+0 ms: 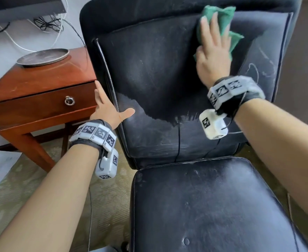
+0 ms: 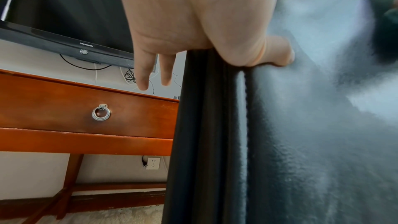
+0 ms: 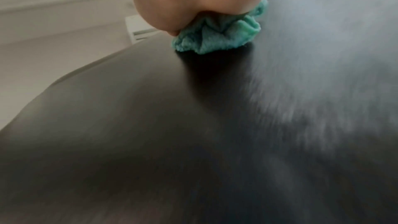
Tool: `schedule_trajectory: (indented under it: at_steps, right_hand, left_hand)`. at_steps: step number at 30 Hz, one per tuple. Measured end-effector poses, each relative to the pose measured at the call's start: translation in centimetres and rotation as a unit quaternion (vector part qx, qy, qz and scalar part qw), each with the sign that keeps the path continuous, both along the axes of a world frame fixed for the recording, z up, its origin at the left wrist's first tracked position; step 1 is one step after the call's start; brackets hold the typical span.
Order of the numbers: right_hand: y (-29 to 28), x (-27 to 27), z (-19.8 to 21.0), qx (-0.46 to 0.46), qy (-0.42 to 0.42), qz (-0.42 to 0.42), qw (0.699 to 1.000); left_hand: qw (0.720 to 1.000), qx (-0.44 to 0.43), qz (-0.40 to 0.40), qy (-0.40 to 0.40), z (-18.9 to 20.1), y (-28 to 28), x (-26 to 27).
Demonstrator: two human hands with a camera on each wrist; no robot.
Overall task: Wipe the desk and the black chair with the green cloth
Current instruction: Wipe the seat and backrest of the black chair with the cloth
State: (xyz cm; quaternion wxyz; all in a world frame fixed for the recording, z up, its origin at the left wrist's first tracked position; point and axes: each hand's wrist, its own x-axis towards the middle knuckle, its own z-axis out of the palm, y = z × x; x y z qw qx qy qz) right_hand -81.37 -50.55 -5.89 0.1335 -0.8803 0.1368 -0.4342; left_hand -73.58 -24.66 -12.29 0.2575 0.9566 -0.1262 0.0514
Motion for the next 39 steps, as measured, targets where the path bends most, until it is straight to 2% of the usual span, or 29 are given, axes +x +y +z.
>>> schedule_trajectory:
  at_steps: [3,7,11,13,16,20,22,25,29,32,35,39]
  right_hand:
    - [4.2,0.5,-4.3,-0.146,0.062,0.081,0.984]
    - [6.4,-0.3,-10.3,-0.296,0.178,0.163,0.924]
    - [4.4,-0.5,-10.1,-0.381,0.197,0.182,0.884]
    - [3.7,0.2,-7.7,-0.358,0.177,0.151,0.904]
    - [4.1,1.5,-2.9,-0.215,0.094,0.088,0.968]
    - [6.9,3.2,0.1,-0.084,0.04,0.085,0.992]
    - [8.3,3.7,-0.5,-0.096,0.032,0.11,0.989]
    - [8.5,3.4,-3.5,-0.19,0.036,0.17,0.966]
    - [7.4,0.9,-9.2,-0.251,0.113,0.216,0.937]
    - [6.4,-0.9,-12.0,-0.328,0.176,0.201,0.906]
    - [5.7,-0.6,-10.3,-0.368,0.164,0.188,0.896]
    - [6.4,2.4,-3.4,-0.311,0.116,0.159,0.93]
  left_hand:
    - [1.0,0.002,0.001,-0.001,0.2,-0.1,-0.3]
    - [1.0,-0.006,-0.003,0.006,0.0,0.1,0.0]
    - [1.0,-0.007,-0.008,0.009,-0.1,0.0,0.4]
    - [1.0,-0.005,-0.012,0.007,0.0,0.0,0.3]
    - [1.0,-0.007,-0.014,0.012,0.0,0.1,0.4]
    - [1.0,-0.001,-0.015,0.005,0.0,0.2,0.1]
    - [1.0,-0.001,-0.014,0.005,0.1,0.3,0.0]
    - [1.0,0.0,-0.014,0.011,0.2,0.3,-0.3]
    - [1.0,-0.003,-0.022,0.013,0.3,0.3,-0.1]
    - [1.0,0.0,-0.021,0.016,0.2,0.3,-0.1]
    - [1.0,-0.003,-0.024,0.018,0.2,0.3,0.1]
    - [0.999,-0.007,-0.027,0.021,0.1,0.3,0.2]
